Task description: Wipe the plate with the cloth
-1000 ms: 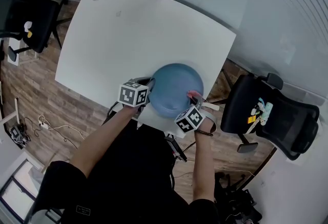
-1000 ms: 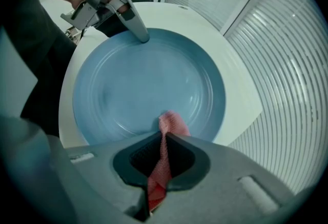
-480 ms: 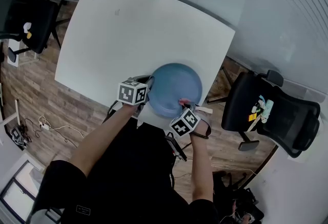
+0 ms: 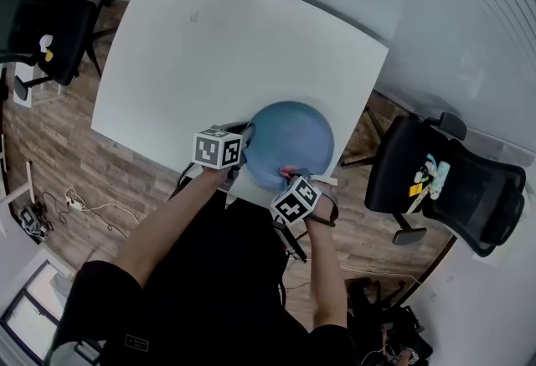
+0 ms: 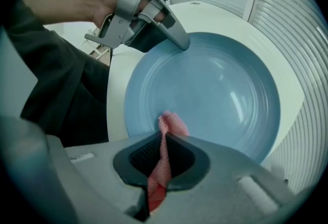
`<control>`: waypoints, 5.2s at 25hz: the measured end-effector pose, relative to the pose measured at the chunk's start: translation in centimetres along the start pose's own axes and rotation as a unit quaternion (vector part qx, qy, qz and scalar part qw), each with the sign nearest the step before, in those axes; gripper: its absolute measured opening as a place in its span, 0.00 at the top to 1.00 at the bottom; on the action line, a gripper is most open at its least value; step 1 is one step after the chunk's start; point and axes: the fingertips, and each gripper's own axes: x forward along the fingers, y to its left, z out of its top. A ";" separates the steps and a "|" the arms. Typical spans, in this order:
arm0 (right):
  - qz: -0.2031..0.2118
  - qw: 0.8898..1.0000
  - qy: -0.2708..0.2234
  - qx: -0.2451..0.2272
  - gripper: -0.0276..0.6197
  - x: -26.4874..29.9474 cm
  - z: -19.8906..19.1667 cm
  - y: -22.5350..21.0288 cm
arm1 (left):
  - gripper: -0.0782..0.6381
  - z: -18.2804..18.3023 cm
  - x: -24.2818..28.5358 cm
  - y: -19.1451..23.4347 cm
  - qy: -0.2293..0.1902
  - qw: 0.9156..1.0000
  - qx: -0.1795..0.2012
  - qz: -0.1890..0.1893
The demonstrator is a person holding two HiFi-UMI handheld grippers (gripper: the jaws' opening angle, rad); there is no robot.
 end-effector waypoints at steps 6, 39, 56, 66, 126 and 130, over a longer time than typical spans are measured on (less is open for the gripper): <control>0.043 0.999 -0.008 0.000 0.93 0.3 1.8 2.2 | 0.86 0.0 -0.1 0.0 -0.003 1.000 -0.013 -0.005; 0.133 0.987 -0.088 -0.019 0.93 0.5 11.3 3.0 | 0.86 -0.7 -0.3 -0.1 0.009 1.000 -0.010 -0.007; 0.122 0.983 -0.133 0.028 0.93 -0.1 13.9 -0.4 | 0.87 -0.7 -0.3 -0.2 0.022 0.999 0.020 -0.019; 0.108 0.986 -0.126 0.012 0.93 -0.4 13.7 -3.0 | 0.87 -0.5 -0.2 -0.5 0.025 0.999 0.029 -0.024; 0.090 0.983 -0.159 -0.013 0.93 -0.3 8.7 1.1 | 0.87 2.2 0.1 0.9 -0.005 1.000 0.013 -0.013; 0.090 0.982 -0.164 -0.004 0.93 -0.4 8.8 0.3 | 0.87 2.2 0.1 1.0 -0.005 1.000 0.019 -0.014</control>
